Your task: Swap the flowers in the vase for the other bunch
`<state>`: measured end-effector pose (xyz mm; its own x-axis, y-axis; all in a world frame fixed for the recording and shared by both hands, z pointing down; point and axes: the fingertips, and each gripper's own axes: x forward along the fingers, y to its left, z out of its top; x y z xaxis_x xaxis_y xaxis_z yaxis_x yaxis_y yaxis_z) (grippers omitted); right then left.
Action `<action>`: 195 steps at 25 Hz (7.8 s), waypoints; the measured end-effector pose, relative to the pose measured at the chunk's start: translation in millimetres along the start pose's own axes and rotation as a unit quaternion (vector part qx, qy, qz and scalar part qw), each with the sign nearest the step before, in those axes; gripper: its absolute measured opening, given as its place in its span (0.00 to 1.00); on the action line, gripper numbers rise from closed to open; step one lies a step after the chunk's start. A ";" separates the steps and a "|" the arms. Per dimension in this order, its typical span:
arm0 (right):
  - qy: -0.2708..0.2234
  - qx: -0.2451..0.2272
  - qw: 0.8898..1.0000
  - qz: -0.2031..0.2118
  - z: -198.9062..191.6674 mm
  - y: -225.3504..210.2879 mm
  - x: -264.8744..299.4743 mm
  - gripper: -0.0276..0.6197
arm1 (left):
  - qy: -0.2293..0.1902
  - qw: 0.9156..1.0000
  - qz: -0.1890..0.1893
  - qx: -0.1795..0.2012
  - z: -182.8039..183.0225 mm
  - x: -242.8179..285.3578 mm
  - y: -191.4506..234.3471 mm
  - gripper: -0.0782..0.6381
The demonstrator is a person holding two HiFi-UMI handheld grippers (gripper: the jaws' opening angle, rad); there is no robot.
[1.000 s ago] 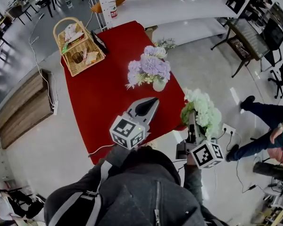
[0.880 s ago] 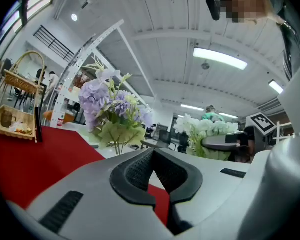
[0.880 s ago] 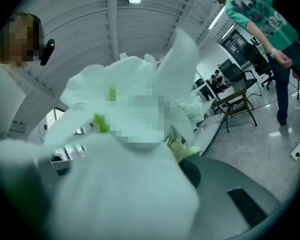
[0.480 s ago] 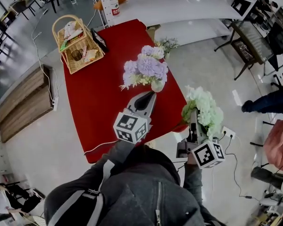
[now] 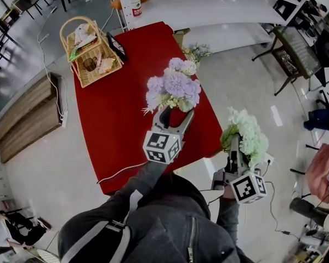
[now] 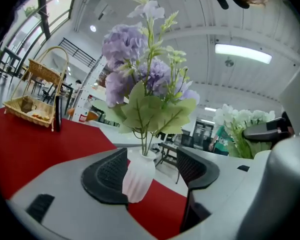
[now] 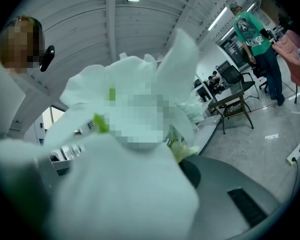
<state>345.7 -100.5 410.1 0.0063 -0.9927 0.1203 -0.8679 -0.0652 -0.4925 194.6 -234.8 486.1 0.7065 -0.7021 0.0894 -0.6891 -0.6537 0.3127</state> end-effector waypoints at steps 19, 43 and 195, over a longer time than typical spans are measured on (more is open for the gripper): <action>0.015 0.013 1.000 -0.002 -1.0 -9.0 20.6 0.17 | -0.023 0.999 0.012 0.043 35.6 48.4 17.5 0.54; 0.022 0.011 1.000 -0.001 -5.2 -12.4 18.3 0.17 | -0.029 0.999 -0.006 0.031 71.2 42.8 21.9 0.24; -0.015 -0.179 0.972 0.154 -42.2 107.5 190.1 0.17 | 0.059 0.997 0.003 -0.051 55.8 -127.2 73.2 0.22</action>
<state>232.7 -291.9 416.4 -0.2716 -0.9623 -0.0130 -0.9480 0.2698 -0.1690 45.3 -209.1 444.8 0.7204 -0.6638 0.2013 -0.6780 -0.6127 0.4061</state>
